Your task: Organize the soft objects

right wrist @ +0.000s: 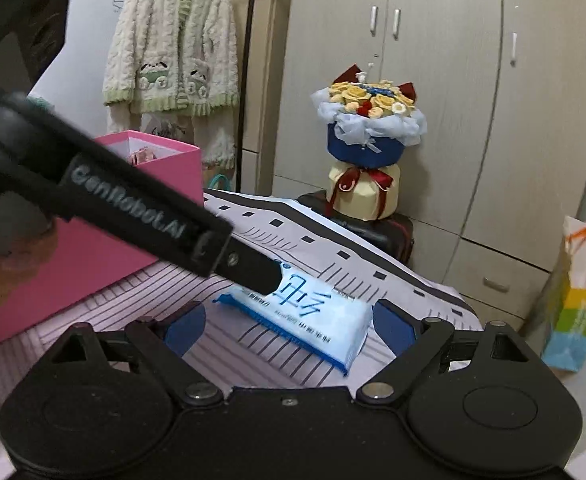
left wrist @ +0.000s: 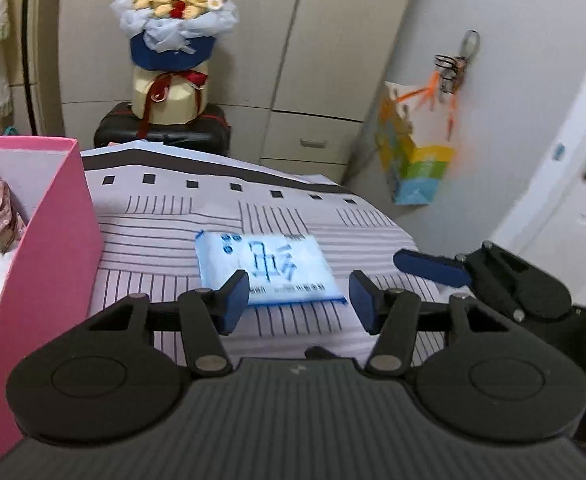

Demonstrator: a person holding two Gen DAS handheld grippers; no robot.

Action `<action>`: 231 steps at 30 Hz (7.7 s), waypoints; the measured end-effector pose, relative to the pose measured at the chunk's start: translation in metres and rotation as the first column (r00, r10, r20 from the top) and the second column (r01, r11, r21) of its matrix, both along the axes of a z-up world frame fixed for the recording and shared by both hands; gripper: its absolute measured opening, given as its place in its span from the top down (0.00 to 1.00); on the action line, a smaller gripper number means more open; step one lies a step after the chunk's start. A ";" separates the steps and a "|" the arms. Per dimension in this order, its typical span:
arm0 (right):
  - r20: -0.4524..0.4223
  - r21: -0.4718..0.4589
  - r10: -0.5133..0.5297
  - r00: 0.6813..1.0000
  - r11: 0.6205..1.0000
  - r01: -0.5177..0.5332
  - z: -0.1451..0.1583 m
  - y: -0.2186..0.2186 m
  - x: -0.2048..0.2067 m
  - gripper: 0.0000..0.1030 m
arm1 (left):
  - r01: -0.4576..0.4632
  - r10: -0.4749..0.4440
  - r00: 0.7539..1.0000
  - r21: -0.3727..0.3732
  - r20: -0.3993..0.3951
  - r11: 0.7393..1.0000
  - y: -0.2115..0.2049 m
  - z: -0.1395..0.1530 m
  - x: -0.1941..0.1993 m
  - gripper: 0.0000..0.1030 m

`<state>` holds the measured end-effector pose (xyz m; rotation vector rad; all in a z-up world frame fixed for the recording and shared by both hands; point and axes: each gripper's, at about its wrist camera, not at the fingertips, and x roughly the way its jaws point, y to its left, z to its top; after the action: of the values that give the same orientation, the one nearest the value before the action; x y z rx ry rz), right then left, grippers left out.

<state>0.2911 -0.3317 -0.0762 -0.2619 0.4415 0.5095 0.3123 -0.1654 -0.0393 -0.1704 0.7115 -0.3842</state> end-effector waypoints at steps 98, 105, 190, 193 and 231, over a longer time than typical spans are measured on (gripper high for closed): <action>0.005 0.112 -0.059 0.998 0.992 0.058 0.064 0.166 -0.218 0.15 | 0.089 -0.099 0.967 0.051 0.237 0.995 0.177 0.052 -0.241 0.54; -0.024 0.162 0.019 1.000 0.987 -0.014 0.076 0.193 -0.178 0.15 | 0.027 -0.037 0.969 0.047 0.246 0.999 0.208 0.063 -0.210 0.53; -0.029 0.162 -0.440 0.898 0.884 0.438 0.085 0.118 -0.250 0.00 | -0.214 0.144 0.915 0.150 0.377 0.965 0.201 0.059 -0.273 0.00; -0.041 0.181 -0.435 0.900 0.882 0.434 0.086 0.119 -0.253 0.00 | -0.216 0.153 0.915 0.134 0.373 0.967 0.199 0.057 -0.273 0.00; 0.016 0.145 -0.567 0.824 0.817 0.559 0.073 0.120 -0.277 0.00 | -0.243 0.168 0.922 0.184 0.349 0.953 0.184 0.033 -0.274 0.00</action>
<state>0.0140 -0.2121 -0.0033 -0.0061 0.4018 -0.0566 0.0379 0.0184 -0.0062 0.0342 0.3946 -0.1213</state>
